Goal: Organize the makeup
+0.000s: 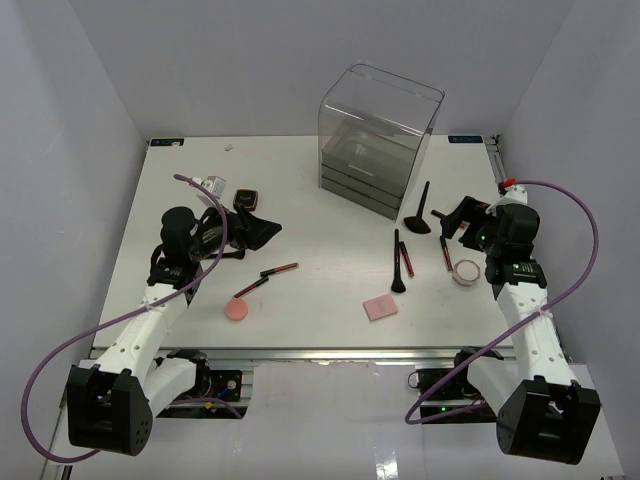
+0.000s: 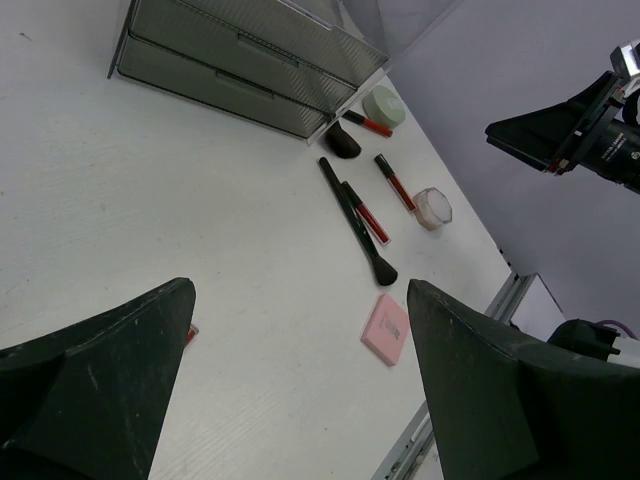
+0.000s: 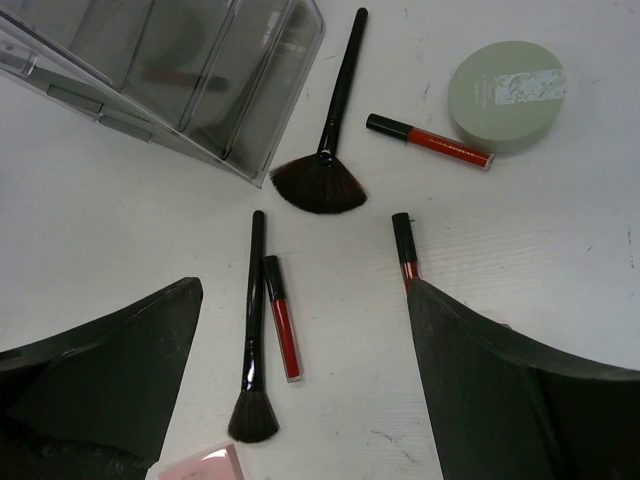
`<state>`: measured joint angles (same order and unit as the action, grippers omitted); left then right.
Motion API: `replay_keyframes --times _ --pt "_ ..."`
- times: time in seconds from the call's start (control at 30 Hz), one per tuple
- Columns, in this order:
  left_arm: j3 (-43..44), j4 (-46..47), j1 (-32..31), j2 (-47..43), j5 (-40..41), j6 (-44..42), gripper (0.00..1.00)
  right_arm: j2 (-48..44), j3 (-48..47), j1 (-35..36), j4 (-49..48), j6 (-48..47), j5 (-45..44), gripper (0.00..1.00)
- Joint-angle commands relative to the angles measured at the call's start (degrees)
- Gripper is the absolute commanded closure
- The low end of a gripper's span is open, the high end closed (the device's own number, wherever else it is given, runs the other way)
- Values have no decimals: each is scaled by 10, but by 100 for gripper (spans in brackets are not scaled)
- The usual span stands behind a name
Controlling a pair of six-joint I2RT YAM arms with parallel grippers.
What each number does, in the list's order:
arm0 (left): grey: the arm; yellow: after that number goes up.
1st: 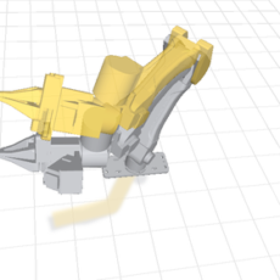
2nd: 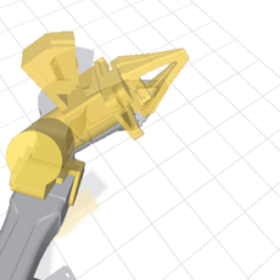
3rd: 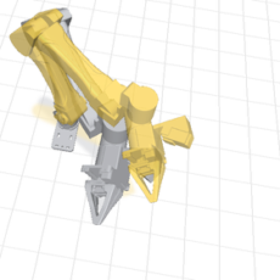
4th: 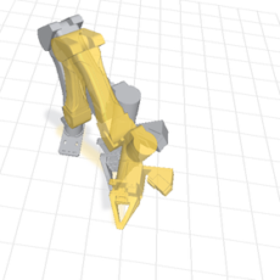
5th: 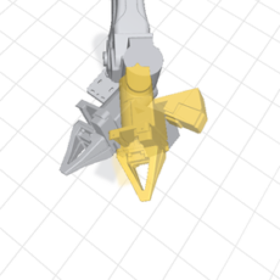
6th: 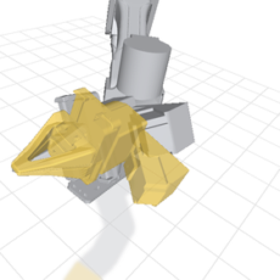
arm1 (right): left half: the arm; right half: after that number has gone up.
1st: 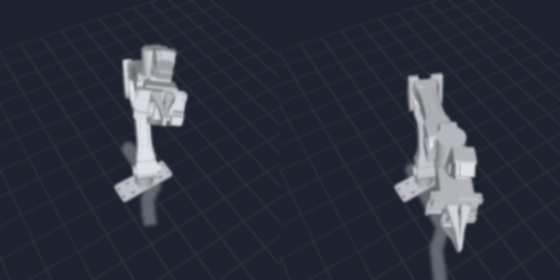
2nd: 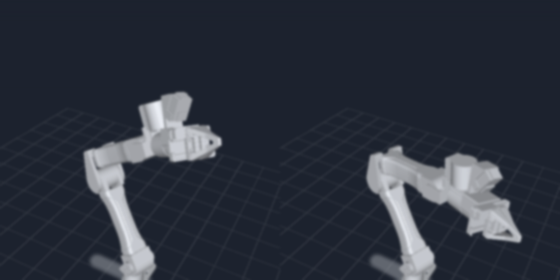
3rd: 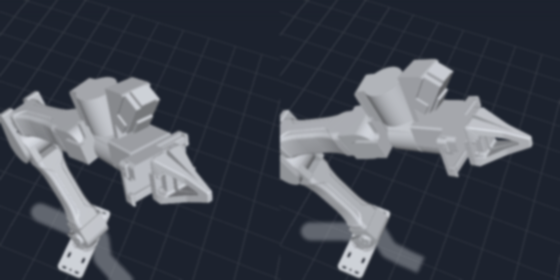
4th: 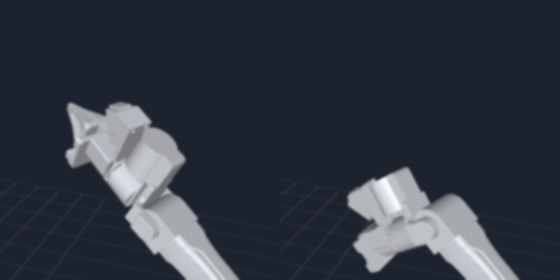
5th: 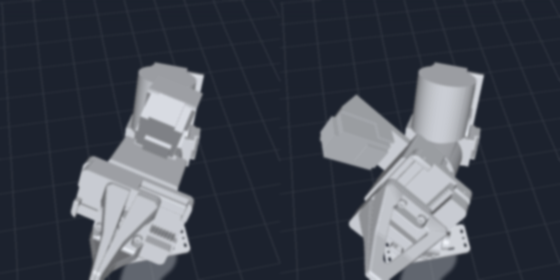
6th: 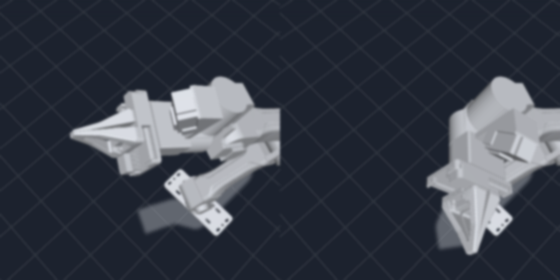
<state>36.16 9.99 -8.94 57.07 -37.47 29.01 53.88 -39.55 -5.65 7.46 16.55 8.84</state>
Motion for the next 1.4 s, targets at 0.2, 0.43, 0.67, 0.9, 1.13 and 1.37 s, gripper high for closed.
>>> replay_keyframes --times 0.2,0.43,0.67,0.9,1.13,1.37 --pt "16 49 0 23 -41 23 2 -36 28 -1 -61 -211 315 10" --pt "39 109 -63 92 11 85 5 -56 26 -1 -14 -342 464 10" --pt "148 184 -129 246 67 213 26 -58 28 -1 -10 -353 539 9" --pt "290 208 -183 402 187 282 41 -66 30 -1 -15 -356 559 3" --pt "398 209 -201 522 240 326 42 -65 30 -1 -17 -359 563 0" --pt "474 181 -218 586 273 313 43 -64 30 -1 -17 -371 574 8"
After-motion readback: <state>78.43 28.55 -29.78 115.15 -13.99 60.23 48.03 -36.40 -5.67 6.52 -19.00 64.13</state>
